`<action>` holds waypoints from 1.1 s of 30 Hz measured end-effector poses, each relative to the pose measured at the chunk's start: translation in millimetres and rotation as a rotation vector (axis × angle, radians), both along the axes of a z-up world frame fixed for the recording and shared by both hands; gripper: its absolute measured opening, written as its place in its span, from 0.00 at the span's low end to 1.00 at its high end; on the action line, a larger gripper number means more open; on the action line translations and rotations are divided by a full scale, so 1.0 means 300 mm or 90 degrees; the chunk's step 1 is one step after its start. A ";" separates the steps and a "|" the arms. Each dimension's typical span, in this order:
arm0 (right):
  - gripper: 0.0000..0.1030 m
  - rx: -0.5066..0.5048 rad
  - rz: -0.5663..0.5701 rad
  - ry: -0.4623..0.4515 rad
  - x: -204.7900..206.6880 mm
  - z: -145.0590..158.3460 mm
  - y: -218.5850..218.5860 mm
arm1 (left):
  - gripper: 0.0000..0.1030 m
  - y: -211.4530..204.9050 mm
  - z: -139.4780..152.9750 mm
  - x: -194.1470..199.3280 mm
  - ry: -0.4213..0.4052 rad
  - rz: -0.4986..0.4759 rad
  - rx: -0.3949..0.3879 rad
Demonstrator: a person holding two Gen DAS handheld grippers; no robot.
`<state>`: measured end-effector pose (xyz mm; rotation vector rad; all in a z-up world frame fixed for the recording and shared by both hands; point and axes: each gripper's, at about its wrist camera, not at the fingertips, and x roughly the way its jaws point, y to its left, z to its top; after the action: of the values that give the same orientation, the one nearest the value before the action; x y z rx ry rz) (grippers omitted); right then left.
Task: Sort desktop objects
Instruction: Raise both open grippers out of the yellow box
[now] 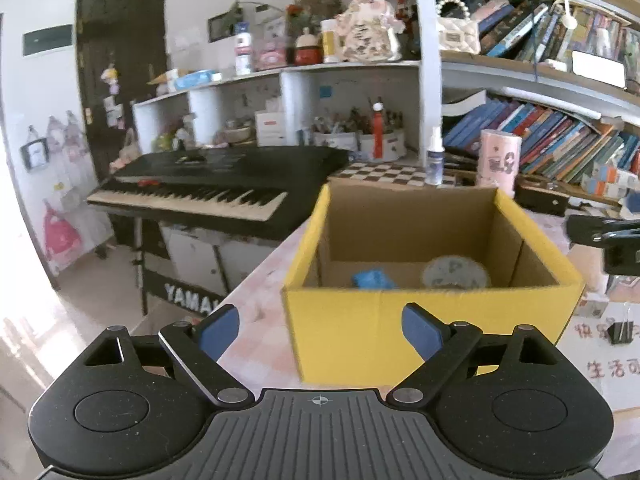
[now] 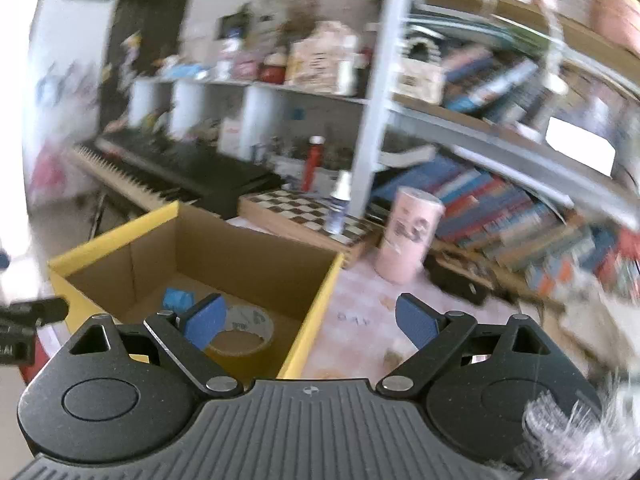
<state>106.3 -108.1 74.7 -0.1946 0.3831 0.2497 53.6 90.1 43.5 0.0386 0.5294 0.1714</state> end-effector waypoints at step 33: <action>0.95 0.049 -0.120 0.113 -0.480 -0.223 0.005 | 0.89 -0.032 -0.102 -0.287 0.049 -0.008 0.016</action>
<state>-37.7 -106.7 7.9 -0.0598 0.5637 0.0951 -32.5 80.5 12.8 0.0732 0.6044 0.1642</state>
